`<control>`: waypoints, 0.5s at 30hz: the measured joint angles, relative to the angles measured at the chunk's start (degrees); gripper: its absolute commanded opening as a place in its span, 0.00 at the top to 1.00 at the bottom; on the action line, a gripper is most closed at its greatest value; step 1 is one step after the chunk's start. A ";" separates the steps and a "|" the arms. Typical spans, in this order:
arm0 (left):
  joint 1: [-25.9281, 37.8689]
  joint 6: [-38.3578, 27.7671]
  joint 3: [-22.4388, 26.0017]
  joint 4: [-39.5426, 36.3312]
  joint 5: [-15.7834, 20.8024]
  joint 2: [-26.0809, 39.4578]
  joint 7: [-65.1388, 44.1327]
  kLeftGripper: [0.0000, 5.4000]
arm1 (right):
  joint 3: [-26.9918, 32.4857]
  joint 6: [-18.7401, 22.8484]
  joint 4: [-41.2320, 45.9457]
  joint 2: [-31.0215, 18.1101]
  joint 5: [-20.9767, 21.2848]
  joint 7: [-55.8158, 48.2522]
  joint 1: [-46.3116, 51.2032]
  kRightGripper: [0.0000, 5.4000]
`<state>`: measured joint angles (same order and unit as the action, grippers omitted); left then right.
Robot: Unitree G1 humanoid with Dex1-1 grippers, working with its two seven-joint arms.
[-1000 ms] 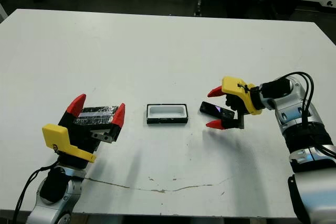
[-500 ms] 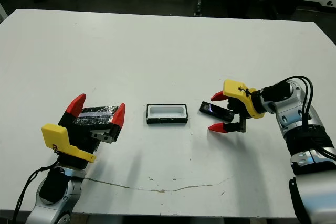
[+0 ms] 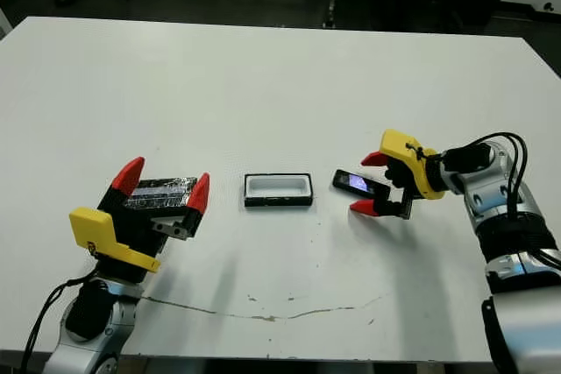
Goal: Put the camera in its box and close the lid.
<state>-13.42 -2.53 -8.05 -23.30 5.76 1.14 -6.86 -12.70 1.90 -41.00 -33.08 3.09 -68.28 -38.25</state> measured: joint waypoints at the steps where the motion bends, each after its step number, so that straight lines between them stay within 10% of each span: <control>1: 0.00 0.00 -0.01 0.00 -0.01 -0.02 0.00 0.00 | 0.25 0.64 0.26 0.12 -0.14 0.97 0.29 0.05; 15: -0.72 0.00 -0.05 -0.04 -0.04 -0.15 0.27 0.00 | 0.89 2.86 -0.98 2.10 -0.92 4.32 0.84 0.38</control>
<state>-14.14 -2.53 -8.09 -23.34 5.72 0.99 -6.59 -11.81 4.76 -41.99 -30.98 2.17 -63.96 -37.40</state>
